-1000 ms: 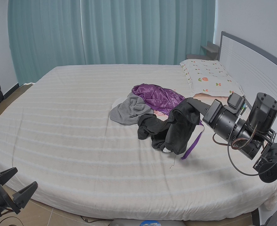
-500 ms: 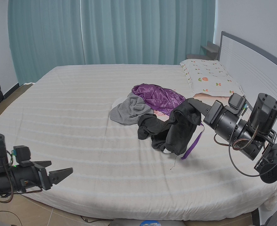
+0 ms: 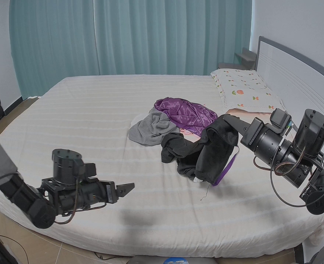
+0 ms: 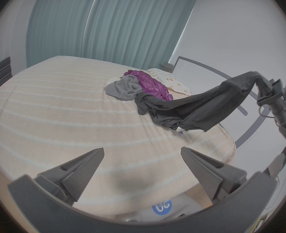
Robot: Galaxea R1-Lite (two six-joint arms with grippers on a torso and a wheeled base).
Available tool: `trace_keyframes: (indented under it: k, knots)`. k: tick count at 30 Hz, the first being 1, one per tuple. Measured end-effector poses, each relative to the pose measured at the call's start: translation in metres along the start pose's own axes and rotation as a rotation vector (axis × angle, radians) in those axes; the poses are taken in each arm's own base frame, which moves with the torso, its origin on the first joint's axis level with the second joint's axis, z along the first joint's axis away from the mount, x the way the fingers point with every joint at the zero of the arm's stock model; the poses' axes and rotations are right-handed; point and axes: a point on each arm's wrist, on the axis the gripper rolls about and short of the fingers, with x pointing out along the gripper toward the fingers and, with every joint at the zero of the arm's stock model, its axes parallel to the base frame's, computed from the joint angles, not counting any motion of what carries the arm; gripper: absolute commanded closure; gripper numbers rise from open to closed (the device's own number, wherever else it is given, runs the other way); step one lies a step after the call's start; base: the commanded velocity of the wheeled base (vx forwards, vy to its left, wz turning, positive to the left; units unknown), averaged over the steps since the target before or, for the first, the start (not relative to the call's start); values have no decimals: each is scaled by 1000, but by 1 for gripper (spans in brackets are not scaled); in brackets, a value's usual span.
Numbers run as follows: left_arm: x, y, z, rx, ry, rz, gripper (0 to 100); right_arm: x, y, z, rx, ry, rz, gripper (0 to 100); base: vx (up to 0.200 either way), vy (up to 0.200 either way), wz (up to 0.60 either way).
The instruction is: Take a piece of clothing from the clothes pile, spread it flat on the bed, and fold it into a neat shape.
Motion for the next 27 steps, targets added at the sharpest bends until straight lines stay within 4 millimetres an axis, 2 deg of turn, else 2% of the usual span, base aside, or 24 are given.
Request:
trace_keyframes:
  k: [5, 11, 18, 27]
  knots:
    - [41, -13, -2, 12, 2, -12, 0, -4, -2, -2, -4, 4, -12, 100, 0, 0, 0]
    - [80, -19, -6, 20, 9, -18, 0, -9, -3, -3, 1, 11, -20, 100, 0, 0, 0]
    - [111, -21, -9, 26, 1, -6, 0, -14, 3, 3, -3, -11, 6, 100, 0, 0, 0]
    - [142, -30, -9, 39, -25, -27, 0, -17, 13, 7, -3, -23, 43, 100, 0, 0, 0]
